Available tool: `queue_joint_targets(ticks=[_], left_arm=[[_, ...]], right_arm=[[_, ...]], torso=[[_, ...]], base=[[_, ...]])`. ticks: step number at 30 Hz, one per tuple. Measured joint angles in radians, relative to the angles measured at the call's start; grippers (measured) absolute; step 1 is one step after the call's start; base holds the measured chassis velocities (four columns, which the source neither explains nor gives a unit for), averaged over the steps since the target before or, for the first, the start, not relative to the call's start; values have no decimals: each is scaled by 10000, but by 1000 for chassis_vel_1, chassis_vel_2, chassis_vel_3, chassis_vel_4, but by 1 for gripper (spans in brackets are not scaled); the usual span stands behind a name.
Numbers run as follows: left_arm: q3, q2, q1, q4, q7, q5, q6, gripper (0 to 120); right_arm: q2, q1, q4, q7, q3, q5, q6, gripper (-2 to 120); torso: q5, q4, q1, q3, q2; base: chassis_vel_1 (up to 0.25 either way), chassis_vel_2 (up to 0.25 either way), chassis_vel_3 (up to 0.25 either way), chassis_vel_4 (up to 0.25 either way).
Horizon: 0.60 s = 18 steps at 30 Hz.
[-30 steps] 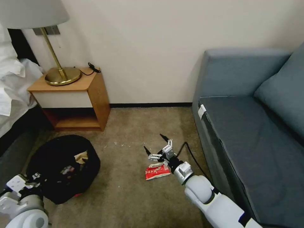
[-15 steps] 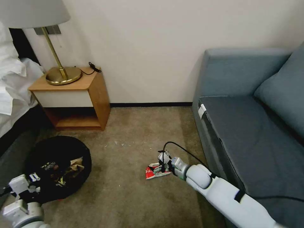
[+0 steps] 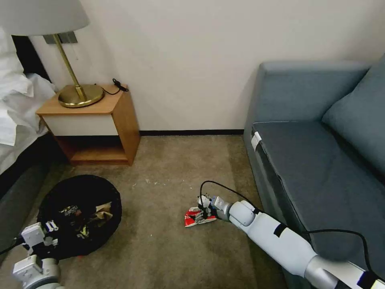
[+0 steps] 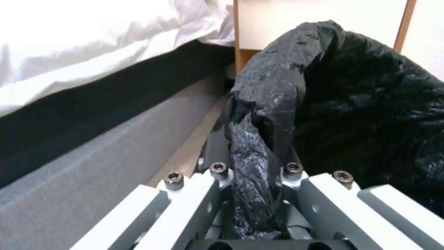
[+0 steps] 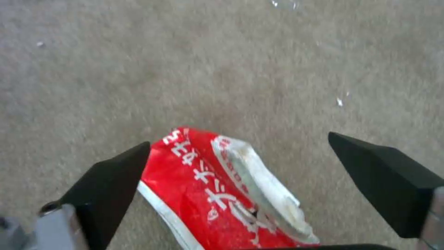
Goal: Pick up the trash bin, then pick up the garbage on the floor and place it into the trash bin.
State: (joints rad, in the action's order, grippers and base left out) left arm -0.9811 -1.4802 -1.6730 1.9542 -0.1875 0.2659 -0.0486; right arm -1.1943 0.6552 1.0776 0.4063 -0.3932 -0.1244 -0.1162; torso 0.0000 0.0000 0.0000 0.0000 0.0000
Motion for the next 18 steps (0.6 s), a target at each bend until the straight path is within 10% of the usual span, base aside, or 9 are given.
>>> queue_joint_targets(ticks=[18], left_arm=[[-4,-139,-116,198,-119,70,122,6]], right_arm=[[-630,354,-994,377,923,1123,208,39]], torso=[[0,0,0,0,0]], base=[[0,0,0,0]])
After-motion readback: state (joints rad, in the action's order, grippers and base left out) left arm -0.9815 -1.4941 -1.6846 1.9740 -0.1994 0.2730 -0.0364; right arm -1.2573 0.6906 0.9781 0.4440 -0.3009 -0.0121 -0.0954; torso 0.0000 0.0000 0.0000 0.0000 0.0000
